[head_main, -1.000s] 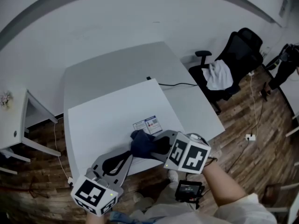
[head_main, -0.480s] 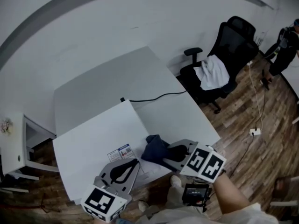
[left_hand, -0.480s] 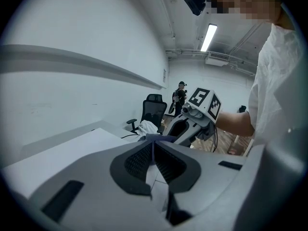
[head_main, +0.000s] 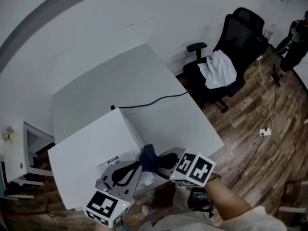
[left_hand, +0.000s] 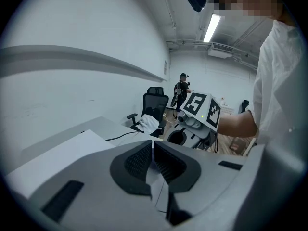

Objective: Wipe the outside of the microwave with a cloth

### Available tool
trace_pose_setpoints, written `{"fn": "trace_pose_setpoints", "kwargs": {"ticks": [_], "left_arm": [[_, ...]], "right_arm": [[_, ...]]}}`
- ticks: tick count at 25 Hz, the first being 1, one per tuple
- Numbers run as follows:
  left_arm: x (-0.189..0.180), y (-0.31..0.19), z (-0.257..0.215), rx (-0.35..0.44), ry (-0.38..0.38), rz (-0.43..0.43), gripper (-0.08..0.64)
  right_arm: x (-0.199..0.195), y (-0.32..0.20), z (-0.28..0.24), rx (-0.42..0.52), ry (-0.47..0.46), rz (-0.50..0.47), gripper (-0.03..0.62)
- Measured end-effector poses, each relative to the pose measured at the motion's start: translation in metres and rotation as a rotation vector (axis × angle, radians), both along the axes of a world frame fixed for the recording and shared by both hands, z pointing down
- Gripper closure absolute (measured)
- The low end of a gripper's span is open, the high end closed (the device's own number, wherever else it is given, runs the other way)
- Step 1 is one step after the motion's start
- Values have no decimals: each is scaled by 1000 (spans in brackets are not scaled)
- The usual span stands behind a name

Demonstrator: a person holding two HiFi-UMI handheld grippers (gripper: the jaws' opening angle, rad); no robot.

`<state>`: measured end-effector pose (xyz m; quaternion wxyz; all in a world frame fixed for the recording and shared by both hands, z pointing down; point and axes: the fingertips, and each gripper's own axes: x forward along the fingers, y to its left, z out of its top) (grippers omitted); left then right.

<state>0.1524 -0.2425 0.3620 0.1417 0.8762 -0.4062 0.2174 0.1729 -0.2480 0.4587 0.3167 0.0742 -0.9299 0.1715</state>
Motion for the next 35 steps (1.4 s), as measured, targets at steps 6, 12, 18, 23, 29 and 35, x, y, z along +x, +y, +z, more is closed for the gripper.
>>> {"fn": "trace_pose_setpoints", "kwargs": {"ticks": [6, 12, 18, 23, 29, 35], "left_arm": [[8, -18, 10, -24, -18, -11, 555], [9, -26, 29, -104, -101, -17, 517], [4, -45, 34, -144, -167, -16, 492], [-1, -53, 38, -160, -184, -28, 488], [-11, -68, 40, -154, -188, -58, 488], [-18, -84, 39, -154, -200, -69, 488]], "right_arm": [[-7, -7, 7, -10, -19, -35, 495], [-13, -17, 9, 3, -45, -56, 495], [-24, -30, 12, 13, -55, -85, 495], [-27, -41, 12, 9, -63, -71, 495], [-39, -65, 15, 8, -78, -47, 495], [-55, -95, 14, 22, -88, -48, 495]]}}
